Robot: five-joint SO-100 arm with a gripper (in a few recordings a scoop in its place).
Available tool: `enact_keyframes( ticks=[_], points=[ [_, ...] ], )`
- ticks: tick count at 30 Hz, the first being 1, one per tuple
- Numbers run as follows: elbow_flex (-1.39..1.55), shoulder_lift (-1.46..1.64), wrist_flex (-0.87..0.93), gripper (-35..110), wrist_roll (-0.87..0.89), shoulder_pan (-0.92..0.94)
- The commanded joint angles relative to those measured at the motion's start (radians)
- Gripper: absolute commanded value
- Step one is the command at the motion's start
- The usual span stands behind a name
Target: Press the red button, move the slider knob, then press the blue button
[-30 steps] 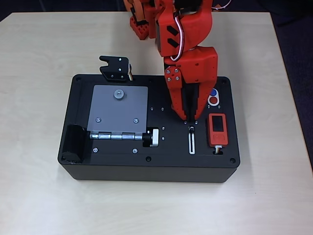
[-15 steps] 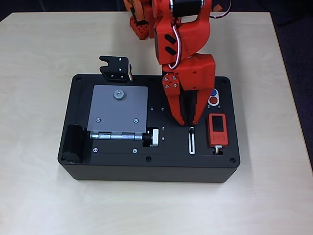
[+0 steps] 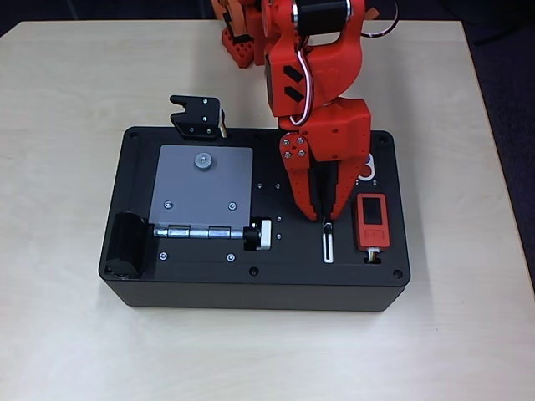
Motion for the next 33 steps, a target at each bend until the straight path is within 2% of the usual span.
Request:
enact_keyframes(
  ticks=[1, 33],
  points=[
    [-0.057, 0.002, 0.009, 0, 0.002, -0.002],
    [-0.244, -0.161, 0.032, 0, -0.011, 0.008]
  ],
)
